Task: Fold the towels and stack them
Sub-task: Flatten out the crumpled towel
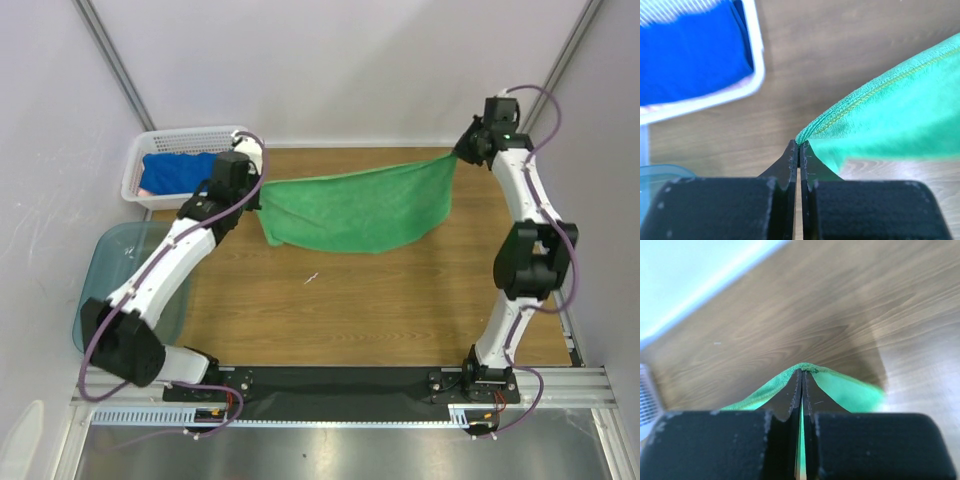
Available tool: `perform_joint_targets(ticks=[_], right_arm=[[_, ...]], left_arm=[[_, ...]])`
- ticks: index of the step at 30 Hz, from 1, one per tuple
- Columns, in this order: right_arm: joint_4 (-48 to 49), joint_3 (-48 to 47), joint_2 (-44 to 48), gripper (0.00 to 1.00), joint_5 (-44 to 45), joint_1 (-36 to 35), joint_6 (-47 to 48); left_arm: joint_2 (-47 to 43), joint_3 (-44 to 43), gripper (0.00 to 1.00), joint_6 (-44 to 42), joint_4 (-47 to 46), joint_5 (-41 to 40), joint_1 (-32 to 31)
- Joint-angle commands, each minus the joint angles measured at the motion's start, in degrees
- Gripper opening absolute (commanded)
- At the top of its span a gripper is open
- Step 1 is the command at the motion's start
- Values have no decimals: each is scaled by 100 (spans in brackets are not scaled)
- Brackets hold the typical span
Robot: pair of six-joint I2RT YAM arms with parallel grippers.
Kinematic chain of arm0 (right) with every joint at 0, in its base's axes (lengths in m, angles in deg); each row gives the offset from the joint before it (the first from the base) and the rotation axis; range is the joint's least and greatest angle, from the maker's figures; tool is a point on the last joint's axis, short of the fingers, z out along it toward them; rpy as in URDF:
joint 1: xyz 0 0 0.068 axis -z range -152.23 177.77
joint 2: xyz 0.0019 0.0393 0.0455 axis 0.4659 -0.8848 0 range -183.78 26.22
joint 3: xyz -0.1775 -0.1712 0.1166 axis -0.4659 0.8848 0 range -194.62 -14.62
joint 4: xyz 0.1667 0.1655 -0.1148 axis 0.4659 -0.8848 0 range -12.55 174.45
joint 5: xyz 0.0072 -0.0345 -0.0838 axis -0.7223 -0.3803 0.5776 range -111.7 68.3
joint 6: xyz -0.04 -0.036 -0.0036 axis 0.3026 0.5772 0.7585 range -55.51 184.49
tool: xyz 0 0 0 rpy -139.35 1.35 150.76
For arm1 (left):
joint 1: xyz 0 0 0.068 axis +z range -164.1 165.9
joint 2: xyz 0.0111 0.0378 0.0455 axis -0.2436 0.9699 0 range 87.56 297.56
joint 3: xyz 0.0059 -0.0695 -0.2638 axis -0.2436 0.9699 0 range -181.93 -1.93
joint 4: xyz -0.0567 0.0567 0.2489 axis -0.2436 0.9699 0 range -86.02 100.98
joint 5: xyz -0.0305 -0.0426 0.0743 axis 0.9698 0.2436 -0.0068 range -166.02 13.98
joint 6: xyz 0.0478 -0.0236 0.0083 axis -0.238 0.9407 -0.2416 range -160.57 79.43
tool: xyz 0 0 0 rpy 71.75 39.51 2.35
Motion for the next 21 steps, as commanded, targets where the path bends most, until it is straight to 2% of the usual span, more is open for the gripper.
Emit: perform_joint_targets(ticks=[1,8,12,16,20,21], right_arm=[[186,279,1097,0,208,16,166],[-77,850,2529,0,349,-72,202],[-227,1177,3626,0,840,-151,202],[-779,1081,4357,0,1279,-213,202],[-1982,677,4825,0,1920,-230,149],[-2289,311,4851,0,2044,-230,105]], left_arm=[[-749,22,0,-394,-152,-48,62],[-1867,164,0,-482,287,144,62],[-2438,76,0,-578,910,425,54],[-2869,-187,0,-570,1604,803,54],[-3212,-451,0,-316,2500,1094,54],[-3282,-591,0,-237,2659,1042,54]])
